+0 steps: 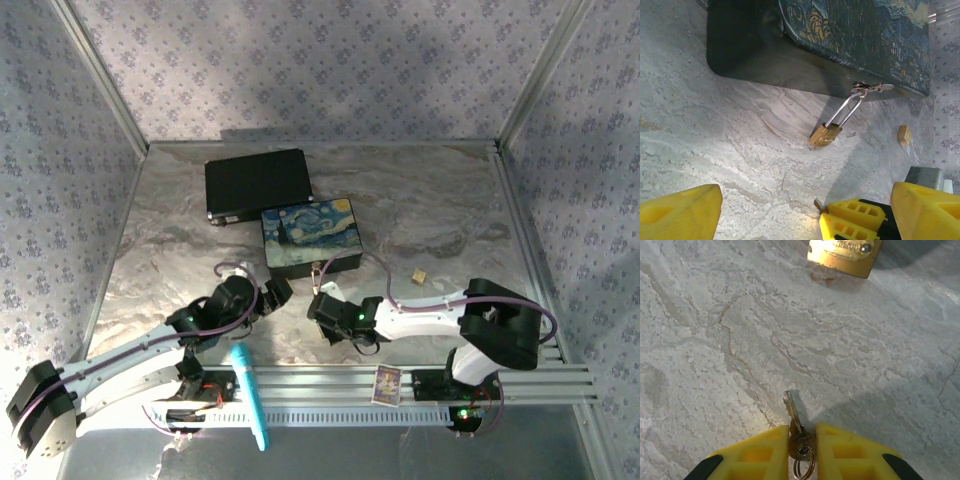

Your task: Unlock a padlock with a key

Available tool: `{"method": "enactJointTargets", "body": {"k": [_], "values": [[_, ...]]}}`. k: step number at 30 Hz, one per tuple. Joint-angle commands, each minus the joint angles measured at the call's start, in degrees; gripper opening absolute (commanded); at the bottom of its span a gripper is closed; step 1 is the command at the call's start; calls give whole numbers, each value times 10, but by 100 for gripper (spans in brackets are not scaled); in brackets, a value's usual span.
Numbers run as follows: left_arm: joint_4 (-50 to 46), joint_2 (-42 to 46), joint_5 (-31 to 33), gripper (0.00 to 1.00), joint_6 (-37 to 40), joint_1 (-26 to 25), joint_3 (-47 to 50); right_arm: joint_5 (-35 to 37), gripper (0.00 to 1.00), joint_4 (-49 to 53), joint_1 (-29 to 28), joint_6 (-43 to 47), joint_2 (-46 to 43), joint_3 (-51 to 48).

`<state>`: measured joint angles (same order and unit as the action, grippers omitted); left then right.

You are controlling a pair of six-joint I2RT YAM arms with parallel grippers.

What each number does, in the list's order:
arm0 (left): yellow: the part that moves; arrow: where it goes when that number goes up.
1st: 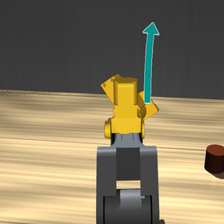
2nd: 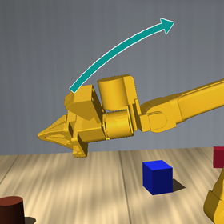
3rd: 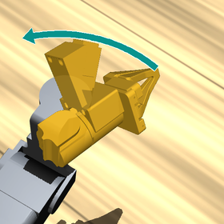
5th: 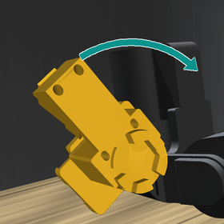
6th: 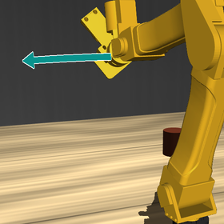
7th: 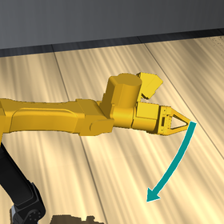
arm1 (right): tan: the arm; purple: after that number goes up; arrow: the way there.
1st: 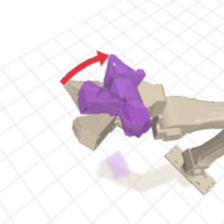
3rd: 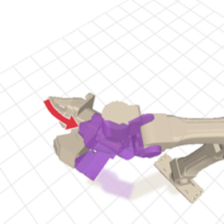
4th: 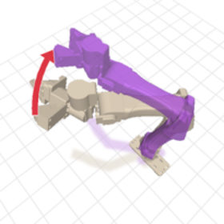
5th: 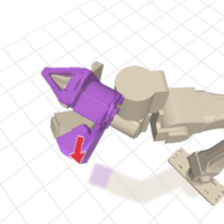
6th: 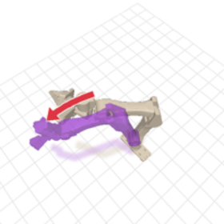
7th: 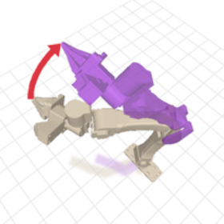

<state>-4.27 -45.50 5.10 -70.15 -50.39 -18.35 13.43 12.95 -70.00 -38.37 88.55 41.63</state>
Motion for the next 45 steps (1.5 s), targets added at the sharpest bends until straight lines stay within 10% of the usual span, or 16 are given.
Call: {"method": "enactJointTargets", "body": {"k": [1, 16, 28, 38, 45], "values": [[6, 0, 14, 87, -10, -4, 2, 5, 17, 14, -10, -26, 16, -4], [87, -44, -5, 75, -40, -20, 7, -53, 4, -79, 33, -46, -74, -69], [203, -152, 142, 60, -193, -141, 12, -63, 3, -131, 93, -130, -106, -63], [246, -182, 178, 97, -422, -160, -19, -42, 2, -178, 78, -150, -155, -64], [384, -235, 122, 98, -491, -160, -8, -41, 2, -247, 44, -153, -153, -73]]}}
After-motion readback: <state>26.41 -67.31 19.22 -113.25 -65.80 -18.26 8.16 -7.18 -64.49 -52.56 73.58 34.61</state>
